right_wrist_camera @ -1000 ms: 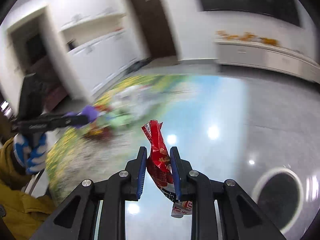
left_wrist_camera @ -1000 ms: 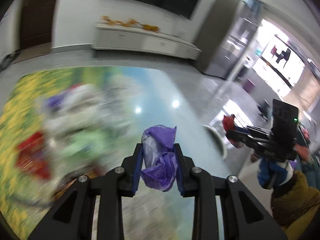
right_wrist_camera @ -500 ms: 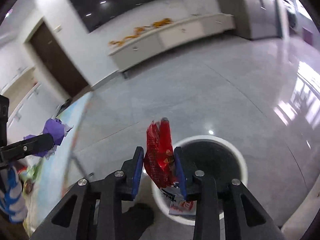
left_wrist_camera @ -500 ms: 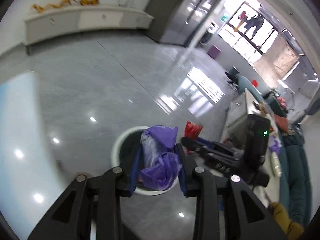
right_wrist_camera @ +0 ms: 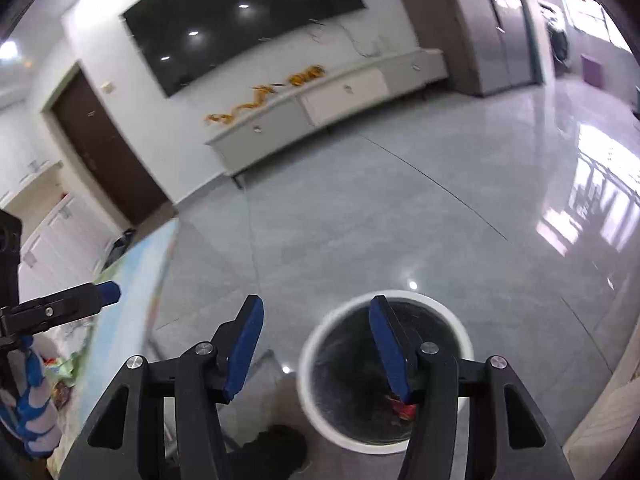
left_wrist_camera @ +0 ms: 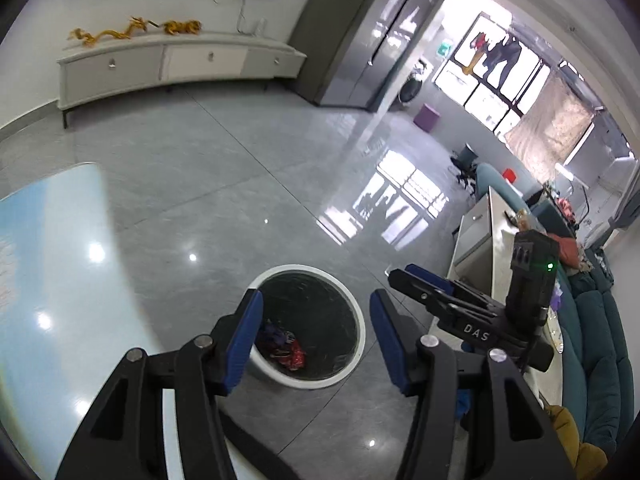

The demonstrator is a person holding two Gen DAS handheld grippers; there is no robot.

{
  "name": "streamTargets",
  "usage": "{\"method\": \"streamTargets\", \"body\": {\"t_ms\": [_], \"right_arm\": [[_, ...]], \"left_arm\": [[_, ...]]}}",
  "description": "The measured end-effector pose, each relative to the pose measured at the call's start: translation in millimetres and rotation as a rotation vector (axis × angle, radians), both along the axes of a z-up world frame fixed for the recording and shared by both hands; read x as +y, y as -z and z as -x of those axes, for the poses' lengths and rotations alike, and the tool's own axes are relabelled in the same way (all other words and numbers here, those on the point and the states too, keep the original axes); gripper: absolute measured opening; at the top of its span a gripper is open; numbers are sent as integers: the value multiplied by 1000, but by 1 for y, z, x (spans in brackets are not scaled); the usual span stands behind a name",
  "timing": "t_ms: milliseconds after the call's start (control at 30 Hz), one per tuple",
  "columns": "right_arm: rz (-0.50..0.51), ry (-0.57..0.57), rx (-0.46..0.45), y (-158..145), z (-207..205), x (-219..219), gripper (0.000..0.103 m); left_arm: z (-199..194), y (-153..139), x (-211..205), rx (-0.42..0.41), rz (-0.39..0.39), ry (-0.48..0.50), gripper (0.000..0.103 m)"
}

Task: Collect trash
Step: 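Carry the red chip bag and purple bag to the bin and release both, then grasp the printed white plastic bag with the right tool while the left tool grasps a clear bag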

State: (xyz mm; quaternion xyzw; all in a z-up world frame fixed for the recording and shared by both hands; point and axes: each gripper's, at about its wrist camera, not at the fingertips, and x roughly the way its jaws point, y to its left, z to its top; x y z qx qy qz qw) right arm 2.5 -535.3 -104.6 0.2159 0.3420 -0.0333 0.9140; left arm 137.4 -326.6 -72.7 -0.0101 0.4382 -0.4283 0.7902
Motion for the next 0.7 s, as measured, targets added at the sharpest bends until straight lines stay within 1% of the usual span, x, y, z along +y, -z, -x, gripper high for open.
{"method": "streamTargets", "body": {"t_ms": [33, 100, 167, 267, 367, 400, 567, 600, 700], "right_arm": [[13, -27, -17, -11, -1, 14, 52], [21, -66, -43, -23, -2, 32, 52], [39, -115, -66, -38, -4, 58, 51], [73, -193, -85, -53, -10, 99, 49], [97, -279, -97, -65, -19, 141, 49], [101, -316, -101, -70, -24, 159, 49], [116, -437, -105, -78, -43, 220, 49], [117, -457, -103, -80, -48, 230, 49], [129, -539, -93, -81, -64, 271, 49]], "left_arm": [[4, -6, 19, -19, -6, -22, 54], [9, -11, 46, -43, -5, -42, 54], [15, -15, 82, -71, -18, -78, 54], [21, -16, 135, -82, -25, -132, 53], [24, -17, 194, -98, -39, -217, 53], [24, -17, 207, -96, -38, -238, 53], [20, -12, 309, -86, -26, -418, 53], [16, -11, 324, -86, -28, -442, 53], [3, -3, 379, -61, -33, -562, 53]]}}
